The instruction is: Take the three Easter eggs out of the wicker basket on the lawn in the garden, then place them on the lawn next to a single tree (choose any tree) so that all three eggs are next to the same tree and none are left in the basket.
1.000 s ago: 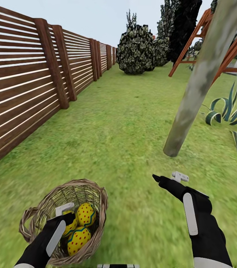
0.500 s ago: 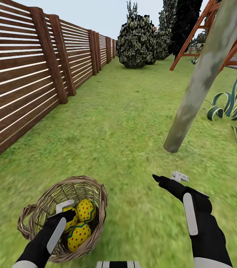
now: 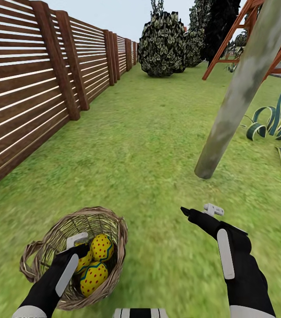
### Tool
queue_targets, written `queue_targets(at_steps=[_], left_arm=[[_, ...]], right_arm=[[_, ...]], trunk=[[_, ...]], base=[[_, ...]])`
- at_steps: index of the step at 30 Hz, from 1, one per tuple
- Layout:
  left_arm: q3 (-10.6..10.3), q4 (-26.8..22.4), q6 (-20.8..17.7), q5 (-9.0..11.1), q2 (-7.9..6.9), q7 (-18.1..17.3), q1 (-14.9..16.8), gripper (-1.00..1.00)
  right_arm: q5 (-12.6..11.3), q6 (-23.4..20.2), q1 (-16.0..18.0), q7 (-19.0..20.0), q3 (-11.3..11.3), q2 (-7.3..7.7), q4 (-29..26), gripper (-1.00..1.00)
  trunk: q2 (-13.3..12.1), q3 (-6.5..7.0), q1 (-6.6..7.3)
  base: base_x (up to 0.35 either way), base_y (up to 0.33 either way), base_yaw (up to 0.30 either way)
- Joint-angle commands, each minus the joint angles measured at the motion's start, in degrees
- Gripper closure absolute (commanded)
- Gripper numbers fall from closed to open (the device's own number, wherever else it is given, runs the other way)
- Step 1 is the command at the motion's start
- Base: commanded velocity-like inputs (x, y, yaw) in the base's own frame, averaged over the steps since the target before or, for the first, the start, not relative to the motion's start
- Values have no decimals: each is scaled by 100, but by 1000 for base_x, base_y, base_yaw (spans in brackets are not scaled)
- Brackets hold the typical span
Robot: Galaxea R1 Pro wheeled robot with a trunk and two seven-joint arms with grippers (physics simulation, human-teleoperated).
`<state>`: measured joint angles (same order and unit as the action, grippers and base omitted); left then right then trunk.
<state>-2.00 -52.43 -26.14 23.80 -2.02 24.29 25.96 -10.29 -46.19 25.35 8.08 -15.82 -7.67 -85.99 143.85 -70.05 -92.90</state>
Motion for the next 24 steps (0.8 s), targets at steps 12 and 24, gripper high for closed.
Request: queue_targets(at_steps=[12, 24], left_arm=[[-8, -21, -14, 54, -23, 73, 283, -100], [392, 37, 47, 102, -55, 73, 372, -100]], right_arm=[[7, -30, 5, 35, -17, -6, -5, -100], [9, -28, 5, 35, -17, -6, -5, -100]], trunk=[[7, -93, -9], [7, -93, -9]], base=[[0, 0, 0], [0, 0, 0]])
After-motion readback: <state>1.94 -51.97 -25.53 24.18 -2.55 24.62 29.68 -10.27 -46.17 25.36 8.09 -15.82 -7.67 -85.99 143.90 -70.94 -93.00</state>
